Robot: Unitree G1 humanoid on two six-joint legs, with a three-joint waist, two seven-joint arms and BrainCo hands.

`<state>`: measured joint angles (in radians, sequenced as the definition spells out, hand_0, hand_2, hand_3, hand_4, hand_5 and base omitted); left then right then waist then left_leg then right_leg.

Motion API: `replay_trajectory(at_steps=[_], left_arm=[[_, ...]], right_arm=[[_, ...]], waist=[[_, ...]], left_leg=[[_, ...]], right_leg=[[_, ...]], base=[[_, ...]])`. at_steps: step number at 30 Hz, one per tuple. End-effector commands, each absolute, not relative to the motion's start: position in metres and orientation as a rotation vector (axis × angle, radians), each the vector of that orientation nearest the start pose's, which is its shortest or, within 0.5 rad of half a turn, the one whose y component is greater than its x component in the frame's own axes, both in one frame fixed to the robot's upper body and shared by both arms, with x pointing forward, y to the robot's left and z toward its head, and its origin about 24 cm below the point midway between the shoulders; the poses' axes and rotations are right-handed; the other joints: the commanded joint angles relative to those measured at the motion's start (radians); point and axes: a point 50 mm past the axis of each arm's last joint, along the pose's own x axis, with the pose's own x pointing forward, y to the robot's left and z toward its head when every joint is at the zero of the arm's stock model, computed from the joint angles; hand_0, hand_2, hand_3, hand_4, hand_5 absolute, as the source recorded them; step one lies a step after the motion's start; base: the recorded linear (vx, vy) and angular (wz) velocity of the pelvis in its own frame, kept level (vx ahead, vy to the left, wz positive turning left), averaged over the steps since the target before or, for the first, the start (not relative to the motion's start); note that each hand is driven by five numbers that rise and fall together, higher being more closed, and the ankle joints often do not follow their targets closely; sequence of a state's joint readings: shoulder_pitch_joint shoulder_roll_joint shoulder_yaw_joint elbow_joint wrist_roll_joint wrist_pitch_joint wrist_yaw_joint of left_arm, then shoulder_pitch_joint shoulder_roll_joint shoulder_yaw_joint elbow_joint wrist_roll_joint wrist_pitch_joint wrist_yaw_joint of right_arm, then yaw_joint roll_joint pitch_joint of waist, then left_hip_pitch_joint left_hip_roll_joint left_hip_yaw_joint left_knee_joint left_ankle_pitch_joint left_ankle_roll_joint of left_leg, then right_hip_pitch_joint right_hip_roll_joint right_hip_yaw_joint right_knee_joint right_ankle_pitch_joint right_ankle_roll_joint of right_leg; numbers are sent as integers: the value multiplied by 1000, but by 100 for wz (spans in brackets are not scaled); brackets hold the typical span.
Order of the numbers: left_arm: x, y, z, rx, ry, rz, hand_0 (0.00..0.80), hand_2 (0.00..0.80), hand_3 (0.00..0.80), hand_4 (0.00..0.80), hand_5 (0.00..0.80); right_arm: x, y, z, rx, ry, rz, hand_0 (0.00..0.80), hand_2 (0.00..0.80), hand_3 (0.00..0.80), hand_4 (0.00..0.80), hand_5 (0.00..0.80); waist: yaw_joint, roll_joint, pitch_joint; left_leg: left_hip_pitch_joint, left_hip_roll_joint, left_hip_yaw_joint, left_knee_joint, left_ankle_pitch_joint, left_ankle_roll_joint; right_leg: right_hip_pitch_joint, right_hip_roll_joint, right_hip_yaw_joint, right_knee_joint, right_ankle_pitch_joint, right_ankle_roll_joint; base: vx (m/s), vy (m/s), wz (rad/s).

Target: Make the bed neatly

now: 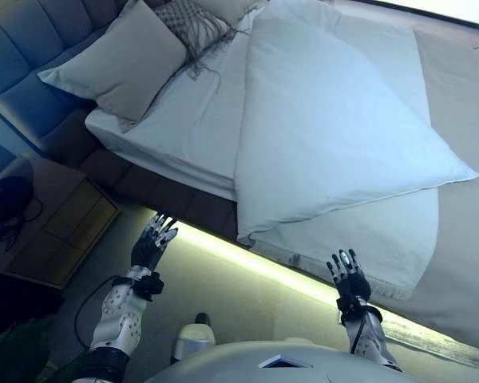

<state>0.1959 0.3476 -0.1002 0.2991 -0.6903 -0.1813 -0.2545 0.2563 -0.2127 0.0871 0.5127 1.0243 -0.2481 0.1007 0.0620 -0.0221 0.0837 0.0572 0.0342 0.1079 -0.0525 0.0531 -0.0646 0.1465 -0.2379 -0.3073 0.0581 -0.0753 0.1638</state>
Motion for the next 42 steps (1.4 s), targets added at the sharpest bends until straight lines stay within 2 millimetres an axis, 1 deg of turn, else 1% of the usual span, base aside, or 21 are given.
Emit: replay_trajectory(at_steps=[1,2,4,6,9,11,12,14,15,17,19,23,25,27,28,30,33,36,38,40,42], left_arm=[[206,225,-13,-289,165,-136,0,0,0,0,0],[208,223,-14,-284,171,-148,0,0,0,0,0],[212,220,-13,-283,178,-164,0,0,0,0,0],[213,219,-12,-289,179,-158,0,0,0,0,0],[215,220,-11,-291,184,-128,0,0,0,0,0],[216,220,-10,-281,183,-127,0,0,0,0,0],[217,218,-10,-277,183,-129,0,0,0,0,0],[217,220,-9,-274,182,-134,0,0,0,0,0],[216,222,-9,-273,183,-131,0,0,0,0,0],[213,225,-11,-276,187,-119,0,0,0,0,0],[206,227,-15,-271,196,-111,0,0,0,0,0],[189,233,-21,-275,226,-96,0,0,0,0,0],[183,237,-24,-283,239,-85,0,0,0,0,0],[182,236,-26,-270,251,-97,0,0,0,0,0],[182,235,-26,-270,251,-98,0,0,0,0,0],[184,227,-29,-271,270,-121,0,0,0,0,0],[190,219,-30,-278,266,-129,0,0,0,0,0],[194,215,-29,-282,248,-148,0,0,0,0,0],[196,213,-28,-282,241,-155,0,0,0,0,0],[197,211,-27,-280,238,-162,0,0,0,0,0],[199,210,-28,-274,243,-178,0,0,0,0,0]], right_arm=[[158,-216,-76,758,314,-351,0,0,0,0,0],[155,-215,-77,762,316,-360,0,0,0,0,0],[146,-219,-80,762,327,-374,0,0,0,0,0],[141,-222,-82,755,336,-371,0,0,0,0,0],[138,-224,-84,751,344,-356,0,0,0,0,0],[145,-225,-83,754,337,-345,0,0,0,0,0],[150,-225,-82,754,336,-342,0,0,0,0,0],[155,-225,-81,752,335,-338,0,0,0,0,0],[156,-224,-81,751,339,-339,0,0,0,0,0],[154,-221,-82,749,350,-334,0,0,0,0,0],[145,-221,-85,748,365,-335,0,0,0,0,0],[136,-225,-86,727,381,-355,0,0,0,0,0],[138,-228,-83,698,379,-345,0,0,0,0,0],[140,-232,-81,646,388,-336,0,0,0,0,0],[140,-233,-81,641,389,-336,0,0,0,0,0],[143,-239,-83,600,425,-348,0,0,0,0,0],[147,-243,-83,597,420,-330,0,0,0,0,0],[152,-243,-81,607,399,-333,0,0,0,0,0],[154,-242,-82,617,395,-342,0,0,0,0,0],[156,-242,-83,621,388,-350,0,0,0,0,0],[157,-242,-84,625,380,-368,0,0,0,0,0]], waist=[[-5,17,3],[-12,25,6],[-30,47,16],[-36,52,20],[-44,37,25],[-54,8,29],[-58,-8,30],[-61,-24,36],[-61,-28,37],[-60,-36,33],[-56,-42,19],[-42,-44,-7],[-48,-40,-15],[-52,-38,-22],[-52,-37,-22],[-51,-33,-29],[-57,-26,-25],[-59,-22,-17],[-58,-23,-10],[-56,-26,-5],[-57,-27,0]], left_leg=[[-5,-97,6,161,-163,169],[-8,-108,0,165,-165,181],[-5,-123,-8,165,-162,193],[-1,-129,-13,163,-160,191],[12,-139,-23,163,-175,180],[19,-143,-33,172,-201,163],[24,-149,-37,176,-218,156],[44,-149,-39,172,-248,147],[51,-143,-36,169,-256,146],[59,-130,-32,164,-264,145],[63,-112,-27,159,-262,140],[76,-69,-25,164,-260,115],[91,-38,-21,165,-252,96],[89,-1,-11,179,-222,75],[88,3,-11,181,-218,73],[77,42,-22,209,-150,48],[53,71,-52,261,-76,28],[8,80,-73,344,-34,24],[-17,76,-74,406,-11,26],[-50,67,-53,505,9,29],[-85,88,-24,548,33,28]], right_leg=[[-229,-93,115,356,198,-20],[-273,-102,136,431,218,-23],[-347,-97,165,558,238,-37],[-362,-93,164,570,243,-40],[-365,-77,150,460,271,-29],[-361,-61,144,260,288,-17],[-363,-56,142,160,311,-2],[-372,-49,133,35,356,23],[-374,-43,126,-3,362,27],[-365,-35,114,-36,365,32],[-342,-34,111,-27,348,34],[-302,-18,104,-19,298,30],[-294,3,114,3,263,21],[-277,33,114,15,217,4],[-275,36,112,15,214,2],[-249,71,100,13,181,-28],[-232,110,104,22,142,-67],[-220,136,110,35,106,-104],[-205,150,109,40,88,-122],[-189,160,101,45,69,-141],[-174,171,99,45,63,-155]], base=[[20,315,13],[16,314,33],[35,246,42],[73,110,27],[119,-60,6],[190,-237,2],[202,-244,-12],[209,-207,-11],[206,-190,-8],[200,-194,-2],[201,-239,5],[213,-264,18],[190,-292,1],[144,-290,7],[111,-269,8],[140,-345,4],[93,-303,0],[53,-272,-9],[55,-270,-14],[56,-276,-13],[55,-223,-15]])
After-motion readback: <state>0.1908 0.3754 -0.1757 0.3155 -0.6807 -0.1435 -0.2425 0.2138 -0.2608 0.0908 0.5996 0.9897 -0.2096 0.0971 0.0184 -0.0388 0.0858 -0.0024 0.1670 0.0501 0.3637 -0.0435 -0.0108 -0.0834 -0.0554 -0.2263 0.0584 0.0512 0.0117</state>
